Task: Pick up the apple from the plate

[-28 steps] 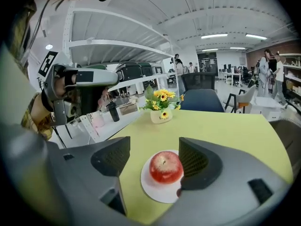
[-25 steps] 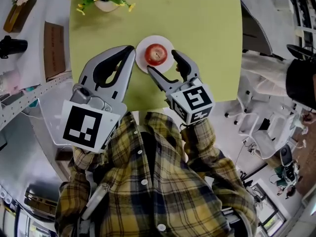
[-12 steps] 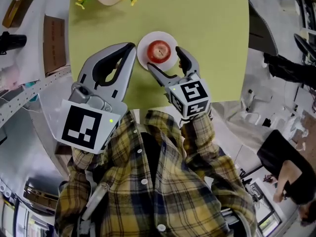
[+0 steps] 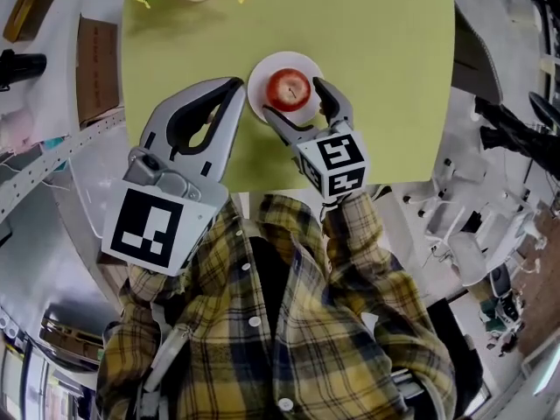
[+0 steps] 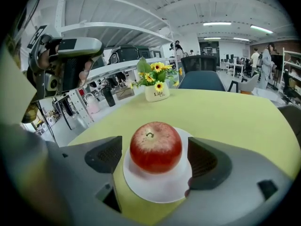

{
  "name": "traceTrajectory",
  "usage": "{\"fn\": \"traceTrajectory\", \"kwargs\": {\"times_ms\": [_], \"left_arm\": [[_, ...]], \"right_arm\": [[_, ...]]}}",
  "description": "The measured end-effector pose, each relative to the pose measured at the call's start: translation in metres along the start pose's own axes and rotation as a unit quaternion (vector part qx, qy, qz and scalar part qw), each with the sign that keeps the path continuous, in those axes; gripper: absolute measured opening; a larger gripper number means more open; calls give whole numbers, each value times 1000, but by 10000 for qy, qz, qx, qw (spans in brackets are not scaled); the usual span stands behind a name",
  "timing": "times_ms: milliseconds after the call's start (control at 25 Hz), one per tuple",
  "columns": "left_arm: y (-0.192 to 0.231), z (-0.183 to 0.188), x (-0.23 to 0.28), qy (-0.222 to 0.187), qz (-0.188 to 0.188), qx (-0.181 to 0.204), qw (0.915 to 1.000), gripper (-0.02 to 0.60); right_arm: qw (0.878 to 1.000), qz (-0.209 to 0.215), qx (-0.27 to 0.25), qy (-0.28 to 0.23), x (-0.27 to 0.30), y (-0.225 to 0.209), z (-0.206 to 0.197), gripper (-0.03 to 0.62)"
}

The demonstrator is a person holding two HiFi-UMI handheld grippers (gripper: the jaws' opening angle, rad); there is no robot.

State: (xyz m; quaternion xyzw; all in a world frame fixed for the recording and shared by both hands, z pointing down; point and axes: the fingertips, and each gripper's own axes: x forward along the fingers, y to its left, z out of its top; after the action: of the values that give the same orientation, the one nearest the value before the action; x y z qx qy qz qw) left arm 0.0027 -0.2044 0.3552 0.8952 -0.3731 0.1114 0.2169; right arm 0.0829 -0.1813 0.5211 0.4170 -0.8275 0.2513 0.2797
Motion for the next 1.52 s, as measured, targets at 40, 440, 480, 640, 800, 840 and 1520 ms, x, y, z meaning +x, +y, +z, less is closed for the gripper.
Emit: {"fn": "traceTrajectory", "kwargs": {"times_ms": [40, 440, 480, 640, 800, 840, 1520], "left_arm": [[1, -1, 0, 13, 17, -12, 10000, -2], [8, -8, 0, 107, 104, -72, 9999, -2], [8, -8, 0, 114, 110, -77, 9998, -2], [6, -8, 0, 121, 108, -74, 9998, -2], [11, -8, -1, 116, 103, -89, 9998, -2], [12, -8, -1, 115, 107, -91, 9998, -2], [8, 9, 0, -33, 94, 11, 9999, -2]], "right_arm": [[10000, 13, -3, 21, 3, 0, -1, 405], [9999, 25, 18, 130, 18, -3, -9, 405], [9999, 24, 15, 133, 18, -3, -9, 405], [9999, -4, 28, 155, 18, -5, -10, 405], [9997, -46, 21, 252, 24, -3, -13, 403], [9996, -46, 24, 264, 26, -2, -13, 403], [9996, -152, 81, 202, 13, -9, -1, 400]]}}
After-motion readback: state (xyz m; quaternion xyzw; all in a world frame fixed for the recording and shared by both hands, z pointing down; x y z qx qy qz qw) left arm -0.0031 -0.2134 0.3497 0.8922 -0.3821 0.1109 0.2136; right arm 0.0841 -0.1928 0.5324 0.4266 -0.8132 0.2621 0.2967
